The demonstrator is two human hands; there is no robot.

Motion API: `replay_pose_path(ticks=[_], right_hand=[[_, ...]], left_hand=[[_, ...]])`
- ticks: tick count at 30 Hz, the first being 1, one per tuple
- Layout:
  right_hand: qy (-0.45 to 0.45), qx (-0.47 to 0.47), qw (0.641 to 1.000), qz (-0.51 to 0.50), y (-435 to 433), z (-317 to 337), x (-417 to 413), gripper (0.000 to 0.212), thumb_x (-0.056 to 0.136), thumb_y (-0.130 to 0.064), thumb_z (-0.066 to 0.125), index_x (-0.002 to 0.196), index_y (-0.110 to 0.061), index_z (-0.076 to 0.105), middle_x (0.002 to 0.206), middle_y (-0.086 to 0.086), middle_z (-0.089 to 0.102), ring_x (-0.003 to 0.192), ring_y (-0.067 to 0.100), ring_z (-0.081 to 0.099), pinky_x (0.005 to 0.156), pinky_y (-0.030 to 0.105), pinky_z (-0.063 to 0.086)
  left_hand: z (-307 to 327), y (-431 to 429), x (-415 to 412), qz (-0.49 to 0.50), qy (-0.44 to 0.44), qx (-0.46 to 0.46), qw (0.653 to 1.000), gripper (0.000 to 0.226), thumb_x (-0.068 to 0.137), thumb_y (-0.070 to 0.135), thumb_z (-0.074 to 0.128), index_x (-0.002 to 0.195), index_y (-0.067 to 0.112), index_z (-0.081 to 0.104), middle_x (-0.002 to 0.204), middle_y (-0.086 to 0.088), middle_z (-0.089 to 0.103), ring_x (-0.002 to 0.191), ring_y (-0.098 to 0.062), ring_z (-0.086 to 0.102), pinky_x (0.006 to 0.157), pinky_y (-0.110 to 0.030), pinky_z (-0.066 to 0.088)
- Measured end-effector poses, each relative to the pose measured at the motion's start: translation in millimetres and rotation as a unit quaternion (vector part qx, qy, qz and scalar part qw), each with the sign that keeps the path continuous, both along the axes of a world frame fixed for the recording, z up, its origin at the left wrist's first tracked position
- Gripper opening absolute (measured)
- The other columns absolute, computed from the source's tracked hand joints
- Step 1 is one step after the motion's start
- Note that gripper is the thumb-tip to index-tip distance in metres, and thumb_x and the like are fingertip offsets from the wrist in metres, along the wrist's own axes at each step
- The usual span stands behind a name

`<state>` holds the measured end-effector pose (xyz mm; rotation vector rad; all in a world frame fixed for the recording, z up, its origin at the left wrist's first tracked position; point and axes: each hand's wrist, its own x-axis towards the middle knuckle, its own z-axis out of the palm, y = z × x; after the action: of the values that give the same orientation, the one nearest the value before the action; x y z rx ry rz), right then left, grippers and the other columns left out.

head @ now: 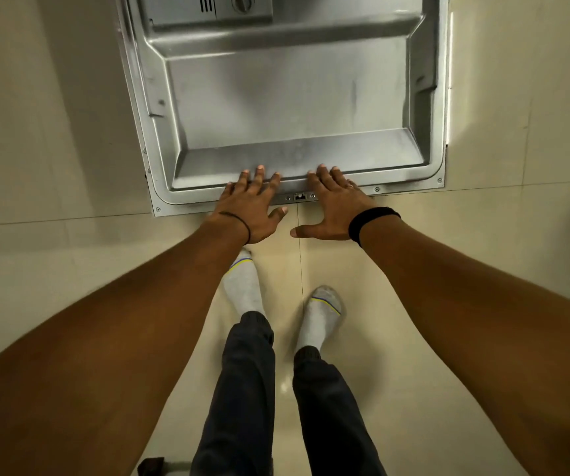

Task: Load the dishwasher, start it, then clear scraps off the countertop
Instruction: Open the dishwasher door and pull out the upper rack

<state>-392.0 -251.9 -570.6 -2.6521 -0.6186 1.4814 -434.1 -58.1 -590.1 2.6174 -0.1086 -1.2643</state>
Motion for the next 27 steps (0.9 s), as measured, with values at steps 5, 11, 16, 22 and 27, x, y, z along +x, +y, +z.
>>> replay_pose_path(ticks=[5, 11, 16, 22, 27], right_hand=[[-0.005, -0.005, 1.0, 0.002, 1, -21, -1, 0.12, 0.078, -0.082, 0.052, 0.159, -0.019, -0.01, 0.167, 0.008, -0.014, 0.154, 0.028, -0.012, 0.124, 0.044, 0.001], [-0.019, 0.004, 1.0, -0.003, -1, -22, -6, 0.12, 0.079, -0.081, 0.053, 0.159, -0.02, -0.011, 0.166, 0.006, -0.016, 0.153, 0.027, -0.013, 0.125, 0.044, 0.002], [-0.023, -0.004, 1.0, -0.013, 3, -7, -5, 0.109, 0.087, -0.068, 0.058, 0.16, -0.017, -0.005, 0.167, 0.007, -0.009, 0.154, 0.028, -0.007, 0.125, 0.046, 0.011], [-0.072, 0.017, 0.997, -0.01, 10, 26, 3, 0.1, 0.091, -0.06, 0.058, 0.16, -0.017, 0.001, 0.168, 0.006, -0.004, 0.155, 0.027, -0.003, 0.124, 0.046, 0.015], [-0.116, 0.035, 0.992, -0.025, 30, 87, 47, 0.098, 0.092, -0.06, 0.056, 0.16, -0.016, 0.0, 0.168, 0.007, -0.006, 0.155, 0.027, -0.004, 0.124, 0.044, 0.011]], left_hand=[[-20, 1, 2, -0.01, 0.009, 0.003, 1.0, 0.074, 0.103, 0.059, 0.029, 0.162, 0.03, -0.006, 0.17, -0.006, -0.009, 0.156, -0.031, -0.006, 0.126, -0.048, 0.007], [-20, 1, -4, -0.017, -0.008, 0.014, 1.0, 0.075, 0.103, 0.059, 0.03, 0.162, 0.03, -0.007, 0.17, -0.006, -0.01, 0.156, -0.03, -0.005, 0.126, -0.049, 0.007], [2, 0, 18, -0.071, -0.003, 0.053, 0.996, 0.074, 0.103, 0.059, 0.029, 0.162, 0.026, -0.002, 0.17, -0.007, 0.003, 0.156, -0.03, 0.007, 0.124, -0.052, 0.012], [42, 9, 51, -0.1, -0.063, 0.07, 0.991, 0.07, 0.105, 0.054, 0.028, 0.162, 0.024, 0.0, 0.17, -0.007, 0.009, 0.156, -0.03, 0.01, 0.125, -0.051, 0.014], [98, 20, 82, -0.074, -0.112, 0.077, 0.988, 0.071, 0.106, 0.054, 0.027, 0.162, 0.024, -0.003, 0.17, -0.007, 0.003, 0.157, -0.029, 0.005, 0.126, -0.051, 0.01]])
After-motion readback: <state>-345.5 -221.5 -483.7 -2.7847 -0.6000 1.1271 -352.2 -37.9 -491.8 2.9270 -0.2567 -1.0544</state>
